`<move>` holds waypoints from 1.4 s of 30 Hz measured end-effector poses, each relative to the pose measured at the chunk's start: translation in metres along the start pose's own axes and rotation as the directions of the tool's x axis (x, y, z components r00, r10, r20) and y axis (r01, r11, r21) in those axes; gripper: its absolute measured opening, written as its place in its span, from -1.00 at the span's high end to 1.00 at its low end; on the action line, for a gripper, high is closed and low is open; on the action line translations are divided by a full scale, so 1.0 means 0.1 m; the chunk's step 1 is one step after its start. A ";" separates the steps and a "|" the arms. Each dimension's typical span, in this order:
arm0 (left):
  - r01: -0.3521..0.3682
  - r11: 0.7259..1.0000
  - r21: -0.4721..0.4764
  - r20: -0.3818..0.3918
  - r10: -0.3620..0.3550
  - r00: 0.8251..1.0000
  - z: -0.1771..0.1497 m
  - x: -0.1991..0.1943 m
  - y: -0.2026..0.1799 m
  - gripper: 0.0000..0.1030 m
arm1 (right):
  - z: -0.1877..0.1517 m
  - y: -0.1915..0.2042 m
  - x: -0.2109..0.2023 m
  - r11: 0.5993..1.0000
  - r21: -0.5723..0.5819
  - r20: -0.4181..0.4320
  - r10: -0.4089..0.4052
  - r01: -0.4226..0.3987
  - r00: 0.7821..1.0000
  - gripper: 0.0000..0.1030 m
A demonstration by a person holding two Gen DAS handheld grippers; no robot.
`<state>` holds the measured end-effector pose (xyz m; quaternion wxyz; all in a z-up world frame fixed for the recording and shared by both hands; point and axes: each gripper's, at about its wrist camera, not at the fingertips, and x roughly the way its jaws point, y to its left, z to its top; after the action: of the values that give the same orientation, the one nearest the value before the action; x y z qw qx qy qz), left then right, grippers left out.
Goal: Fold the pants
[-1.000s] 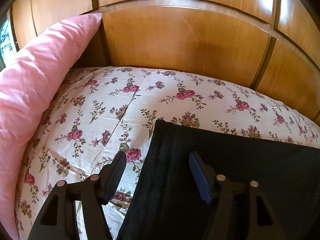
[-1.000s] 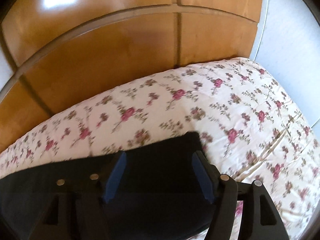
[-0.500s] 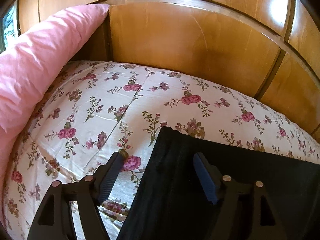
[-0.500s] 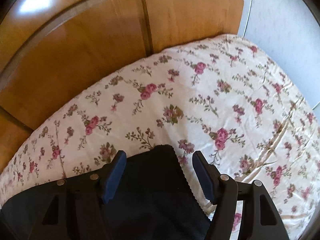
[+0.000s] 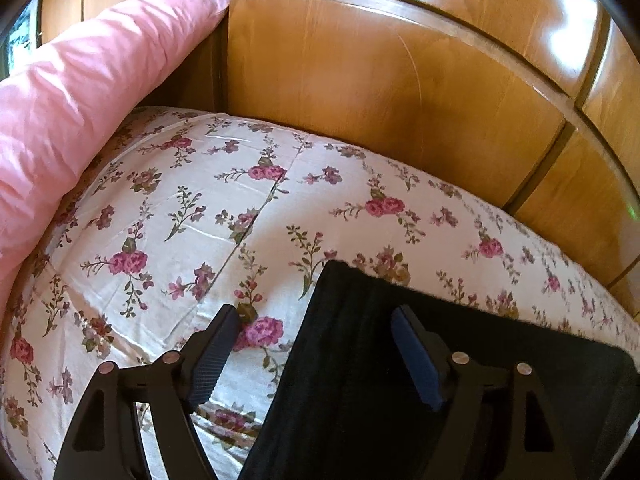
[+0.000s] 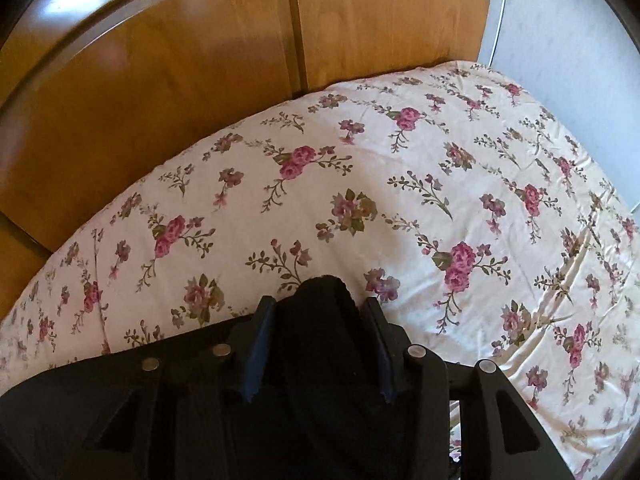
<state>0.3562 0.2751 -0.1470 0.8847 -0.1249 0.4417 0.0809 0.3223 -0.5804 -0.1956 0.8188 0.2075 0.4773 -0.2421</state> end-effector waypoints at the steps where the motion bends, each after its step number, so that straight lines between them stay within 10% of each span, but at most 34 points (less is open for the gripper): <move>1: 0.008 1.000 -0.006 0.000 -0.008 1.000 0.01 0.01 -0.01 -0.54 | 0.01 0.00 0.01 1.000 -0.003 -0.001 0.001 -0.001 1.000 0.14; 6: 0.013 1.000 -0.006 0.004 -0.013 1.000 0.09 0.09 -0.10 -0.34 | 0.00 -0.01 0.01 1.000 -0.017 -0.005 0.005 -0.005 1.000 0.14; 8: 0.014 1.000 0.016 0.000 -0.014 1.000 0.10 0.12 -0.17 0.21 | 0.01 -0.02 0.02 1.000 -0.022 -0.007 0.004 -0.004 1.000 0.14; 13: -0.014 0.993 0.116 0.016 0.013 1.000 0.09 0.04 -0.35 0.73 | 0.01 0.01 0.02 1.000 -0.023 -0.010 -0.002 0.002 1.000 0.17; 16: -0.013 0.990 0.141 0.042 0.007 0.999 0.09 -0.12 -0.39 0.77 | 0.04 0.00 -0.03 1.000 0.003 -0.023 0.019 -0.019 1.000 0.58; 23: 0.092 0.992 0.090 0.154 -0.105 0.983 0.13 -0.71 -0.26 0.81 | 0.08 -0.11 -0.32 0.987 0.106 0.014 0.121 -0.122 0.993 0.67; 42: 0.475 0.876 -0.080 0.427 -0.401 0.810 -0.73 -2.23 0.50 0.84 | -0.44 -0.66 -1.82 0.912 0.099 0.222 0.369 -0.397 0.903 0.68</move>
<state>0.1546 0.2937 -0.0181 0.9348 -0.2851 0.2023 -0.0623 0.1752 -0.5722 -0.0625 0.8771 0.3297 0.3247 -0.1289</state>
